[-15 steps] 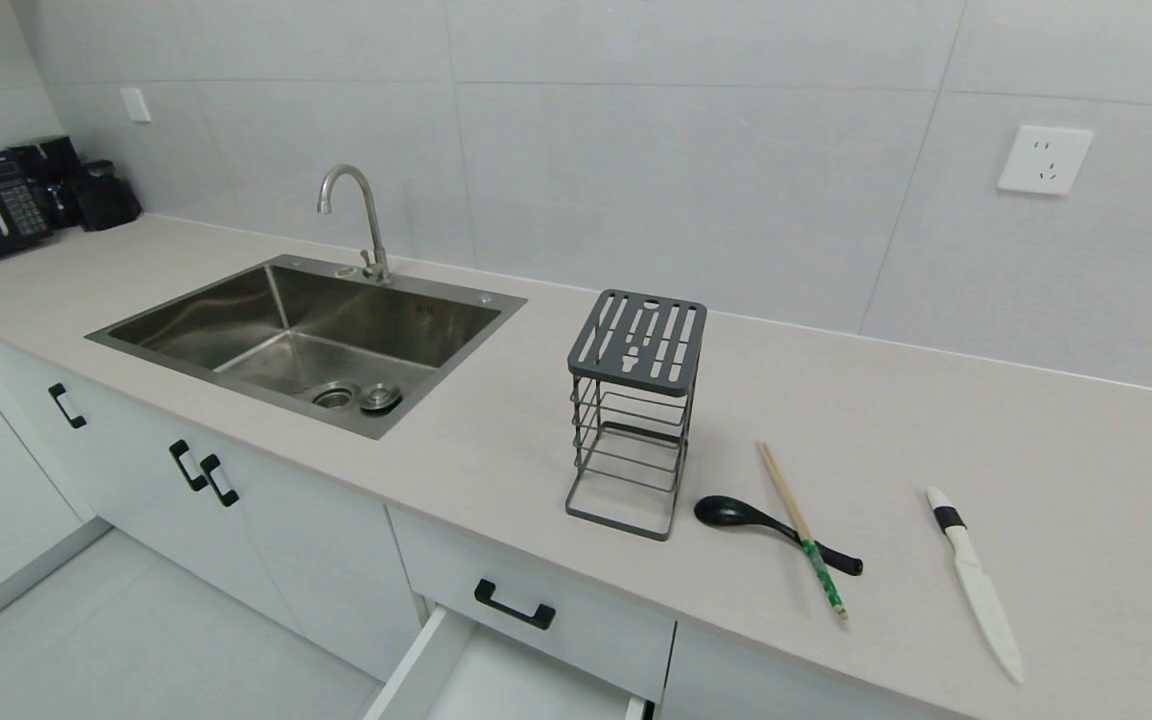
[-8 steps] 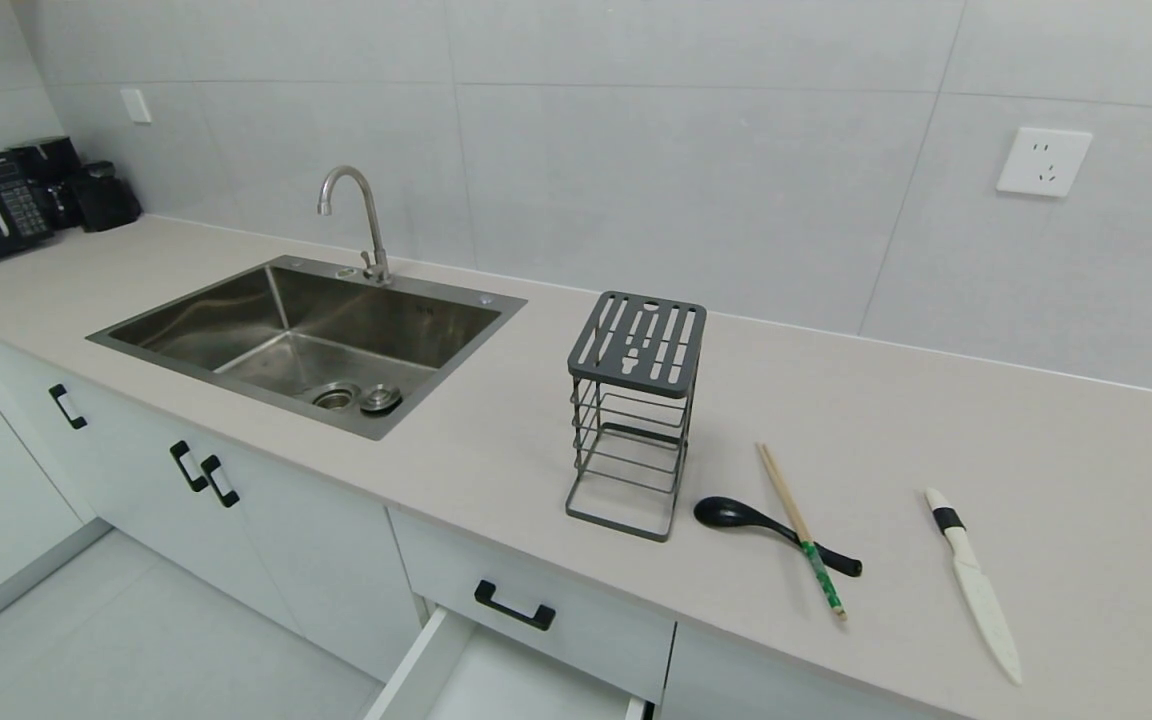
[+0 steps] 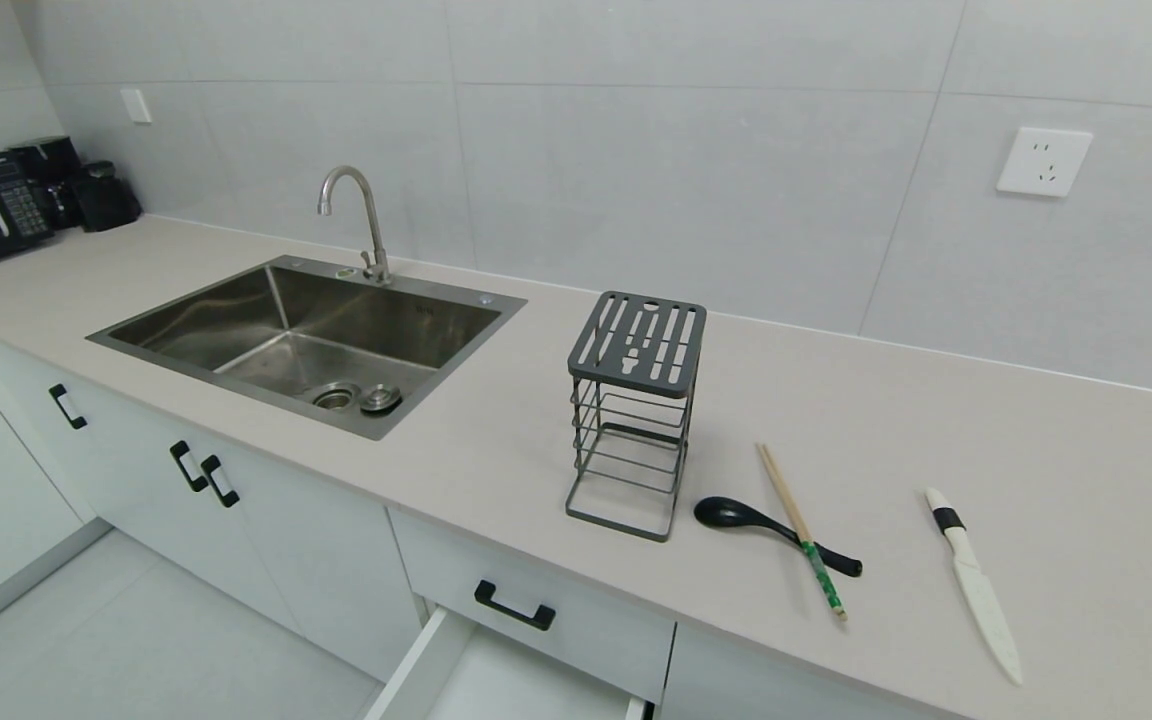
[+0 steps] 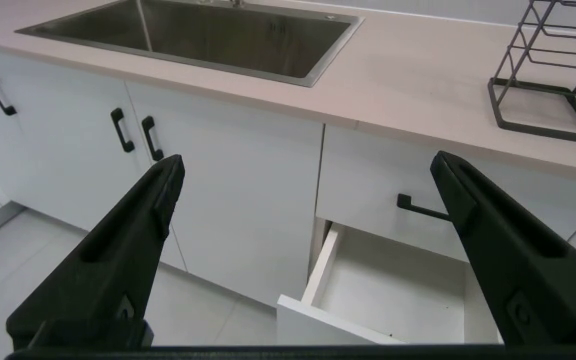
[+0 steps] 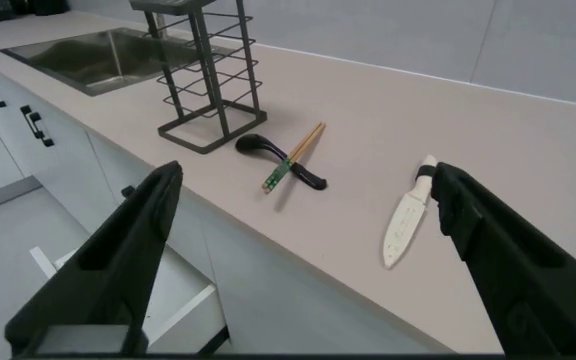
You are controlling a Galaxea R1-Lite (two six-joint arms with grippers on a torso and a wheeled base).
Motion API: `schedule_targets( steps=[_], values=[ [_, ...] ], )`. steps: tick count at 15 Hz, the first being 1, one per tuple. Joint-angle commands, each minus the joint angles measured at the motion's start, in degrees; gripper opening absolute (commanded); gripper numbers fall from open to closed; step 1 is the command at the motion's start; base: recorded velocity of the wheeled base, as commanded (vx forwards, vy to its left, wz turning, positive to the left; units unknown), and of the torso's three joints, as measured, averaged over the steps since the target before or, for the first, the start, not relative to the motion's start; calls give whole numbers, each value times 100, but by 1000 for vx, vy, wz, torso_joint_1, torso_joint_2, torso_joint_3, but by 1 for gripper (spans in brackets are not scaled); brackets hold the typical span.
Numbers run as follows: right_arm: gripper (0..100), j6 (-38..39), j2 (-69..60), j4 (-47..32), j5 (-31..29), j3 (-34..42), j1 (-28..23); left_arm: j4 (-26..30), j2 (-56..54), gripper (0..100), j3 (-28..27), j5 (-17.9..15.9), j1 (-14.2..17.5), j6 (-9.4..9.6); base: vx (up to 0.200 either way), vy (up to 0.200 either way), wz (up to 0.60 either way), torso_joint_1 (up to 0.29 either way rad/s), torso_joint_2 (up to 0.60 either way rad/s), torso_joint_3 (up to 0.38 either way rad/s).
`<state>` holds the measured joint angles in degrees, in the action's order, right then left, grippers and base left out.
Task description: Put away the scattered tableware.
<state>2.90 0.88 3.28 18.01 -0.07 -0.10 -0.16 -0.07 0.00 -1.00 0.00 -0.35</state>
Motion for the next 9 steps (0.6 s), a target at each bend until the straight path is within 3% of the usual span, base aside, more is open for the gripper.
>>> schedule_targets(
  steps=[1,2,3,4,5,6,8,9],
  values=[
    [100,114,0,15,-43,7,1,-2,7,100,0,3,0,0,0,0,0,0,0,0],
    [100,202,0,120,-183,7,1,-2,7,100,0,3,0,0,0,0,0,0,0,0],
    [100,220,0,990,-614,-98,-8,-2,7,100,0,-6,0,0,0,0,0,0,0,0],
    [100,176,35,1034,-588,-432,-52,-2,7,100,0,3,0,0,0,0,0,0,0,0],
    [100,184,132,903,-535,-696,-69,-2,7,100,0,3,0,0,0,0,0,0,0,0],
    [100,184,870,287,-298,-1531,-61,-2,7,100,0,3,0,0,0,0,0,0,0,0],
    [100,149,1960,-363,63,-2427,-43,-2,7,100,0,3,0,0,0,0,0,0,0,0],
    [100,61,2584,-363,142,-2744,-43,-2,7,100,0,3,0,0,0,0,0,0,0,0]
  ],
)
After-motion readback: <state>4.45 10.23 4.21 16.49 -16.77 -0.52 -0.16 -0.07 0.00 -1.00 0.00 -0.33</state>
